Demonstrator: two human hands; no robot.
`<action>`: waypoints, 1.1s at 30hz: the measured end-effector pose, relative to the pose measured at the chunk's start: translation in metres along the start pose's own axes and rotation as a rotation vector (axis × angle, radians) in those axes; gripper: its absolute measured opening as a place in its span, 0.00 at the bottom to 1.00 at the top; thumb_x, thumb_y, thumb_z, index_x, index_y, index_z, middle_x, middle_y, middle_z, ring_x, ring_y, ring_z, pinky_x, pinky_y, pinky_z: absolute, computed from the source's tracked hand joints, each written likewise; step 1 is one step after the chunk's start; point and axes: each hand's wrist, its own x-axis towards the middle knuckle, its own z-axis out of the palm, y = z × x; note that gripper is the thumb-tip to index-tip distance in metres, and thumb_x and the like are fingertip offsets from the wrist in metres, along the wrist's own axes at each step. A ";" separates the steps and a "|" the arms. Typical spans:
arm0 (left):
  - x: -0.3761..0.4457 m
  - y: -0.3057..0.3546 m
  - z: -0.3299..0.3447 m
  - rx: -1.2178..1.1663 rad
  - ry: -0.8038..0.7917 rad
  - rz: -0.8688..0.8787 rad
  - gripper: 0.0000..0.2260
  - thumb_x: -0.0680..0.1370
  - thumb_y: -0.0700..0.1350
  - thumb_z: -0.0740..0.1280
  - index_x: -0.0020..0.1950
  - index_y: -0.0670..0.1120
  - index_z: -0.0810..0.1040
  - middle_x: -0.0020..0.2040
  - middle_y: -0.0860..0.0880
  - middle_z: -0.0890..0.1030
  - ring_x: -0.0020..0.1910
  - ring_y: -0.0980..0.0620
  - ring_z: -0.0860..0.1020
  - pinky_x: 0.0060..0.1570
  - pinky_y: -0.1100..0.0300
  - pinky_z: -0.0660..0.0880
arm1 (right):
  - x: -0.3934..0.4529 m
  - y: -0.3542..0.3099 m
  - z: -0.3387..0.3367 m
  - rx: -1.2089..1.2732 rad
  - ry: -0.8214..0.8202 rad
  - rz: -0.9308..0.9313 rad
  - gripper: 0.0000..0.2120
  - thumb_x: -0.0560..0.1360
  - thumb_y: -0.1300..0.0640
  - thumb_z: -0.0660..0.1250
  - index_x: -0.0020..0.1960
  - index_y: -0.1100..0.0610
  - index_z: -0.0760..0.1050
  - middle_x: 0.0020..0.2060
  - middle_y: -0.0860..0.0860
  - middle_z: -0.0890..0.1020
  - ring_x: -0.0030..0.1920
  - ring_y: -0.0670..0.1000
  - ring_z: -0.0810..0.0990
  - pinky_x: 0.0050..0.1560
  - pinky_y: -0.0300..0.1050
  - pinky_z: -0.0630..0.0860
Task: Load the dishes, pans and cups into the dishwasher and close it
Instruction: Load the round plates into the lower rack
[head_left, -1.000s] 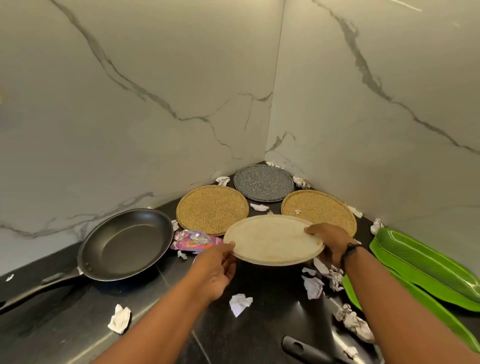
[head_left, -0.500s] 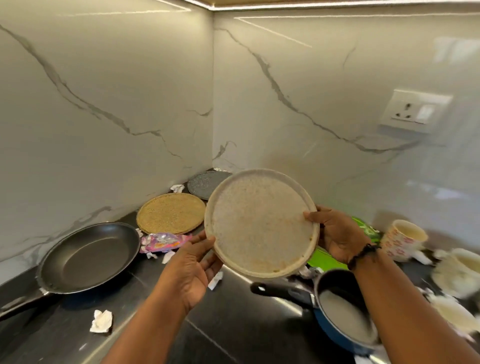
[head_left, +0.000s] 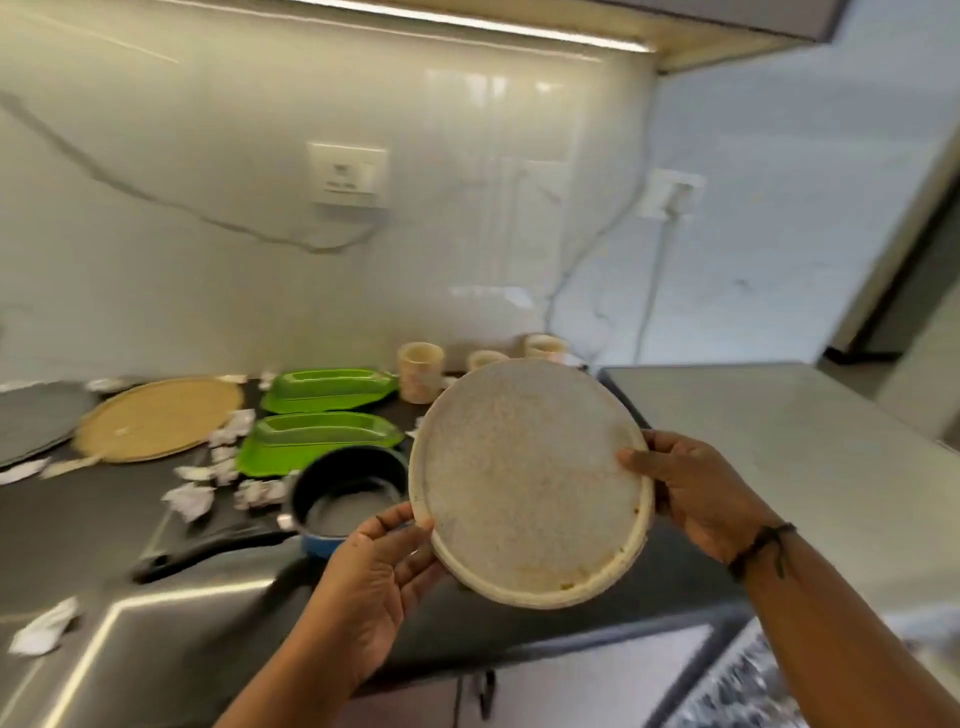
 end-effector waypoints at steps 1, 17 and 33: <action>0.003 -0.015 0.019 0.074 -0.035 -0.032 0.11 0.75 0.35 0.66 0.57 0.39 0.75 0.42 0.42 0.84 0.35 0.48 0.83 0.32 0.57 0.81 | -0.014 0.009 -0.031 0.013 0.062 0.026 0.10 0.75 0.62 0.67 0.55 0.61 0.79 0.48 0.59 0.84 0.48 0.59 0.83 0.47 0.52 0.82; 0.016 -0.398 0.360 0.829 -0.594 -0.319 0.07 0.77 0.33 0.66 0.49 0.45 0.79 0.45 0.42 0.83 0.44 0.43 0.82 0.40 0.56 0.81 | -0.250 0.180 -0.452 0.174 0.906 0.354 0.12 0.69 0.68 0.72 0.53 0.66 0.78 0.45 0.61 0.84 0.43 0.57 0.84 0.41 0.45 0.82; 0.069 -0.577 0.464 1.351 -1.334 0.128 0.10 0.73 0.40 0.72 0.38 0.54 0.76 0.35 0.58 0.78 0.34 0.56 0.77 0.31 0.69 0.70 | -0.310 0.270 -0.498 -0.571 1.338 0.746 0.14 0.73 0.57 0.71 0.33 0.49 0.70 0.29 0.46 0.75 0.32 0.48 0.71 0.31 0.35 0.63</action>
